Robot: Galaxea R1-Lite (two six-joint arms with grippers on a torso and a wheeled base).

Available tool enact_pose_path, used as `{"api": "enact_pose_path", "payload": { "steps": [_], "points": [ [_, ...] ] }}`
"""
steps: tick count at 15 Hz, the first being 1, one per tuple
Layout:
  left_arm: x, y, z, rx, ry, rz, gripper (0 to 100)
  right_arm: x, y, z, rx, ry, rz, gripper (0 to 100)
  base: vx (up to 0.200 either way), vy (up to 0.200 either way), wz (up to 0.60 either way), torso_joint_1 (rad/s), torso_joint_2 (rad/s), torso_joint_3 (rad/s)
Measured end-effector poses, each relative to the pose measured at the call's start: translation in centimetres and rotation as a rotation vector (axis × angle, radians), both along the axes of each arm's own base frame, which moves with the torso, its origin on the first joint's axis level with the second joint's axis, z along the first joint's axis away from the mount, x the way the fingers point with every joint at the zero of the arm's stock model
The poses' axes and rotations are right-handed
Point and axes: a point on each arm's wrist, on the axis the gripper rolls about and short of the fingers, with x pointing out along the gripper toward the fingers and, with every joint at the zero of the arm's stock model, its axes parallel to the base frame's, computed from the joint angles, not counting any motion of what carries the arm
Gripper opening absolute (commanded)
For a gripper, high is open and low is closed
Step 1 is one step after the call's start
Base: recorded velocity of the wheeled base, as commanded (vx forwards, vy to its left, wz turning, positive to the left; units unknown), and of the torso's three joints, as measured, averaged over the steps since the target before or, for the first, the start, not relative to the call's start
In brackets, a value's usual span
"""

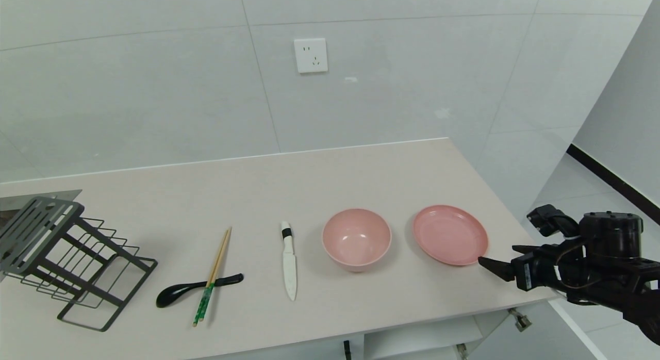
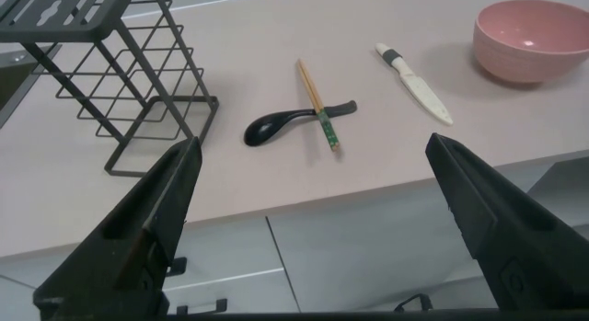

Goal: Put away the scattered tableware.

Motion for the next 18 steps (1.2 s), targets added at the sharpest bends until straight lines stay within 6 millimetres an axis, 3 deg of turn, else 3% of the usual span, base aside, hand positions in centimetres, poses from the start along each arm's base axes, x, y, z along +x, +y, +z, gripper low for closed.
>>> {"api": "enact_pose_path", "payload": {
  "steps": [9, 12, 18],
  "points": [
    [0.0, 0.0, 0.0, 0.000, 0.000, 0.000, 100, 8.5, -0.6, 0.3, 0.013, -0.136, -0.042, 100, 0.000, 0.000, 0.00, 0.000, 0.00, 0.000],
    [0.0, 0.0, 0.0, 0.000, 0.000, 0.000, 100, 11.2, -1.0, -0.6, 0.011, -0.129, -0.055, 100, 0.000, 0.000, 0.00, 0.000, 0.00, 0.000],
    [0.0, 0.0, 0.0, 0.000, 0.000, 0.000, 100, 12.8, -0.5, -2.5, 0.008, -0.092, -0.044, 100, 0.000, 0.000, 0.00, 0.000, 0.00, 0.000]
  ]
}}
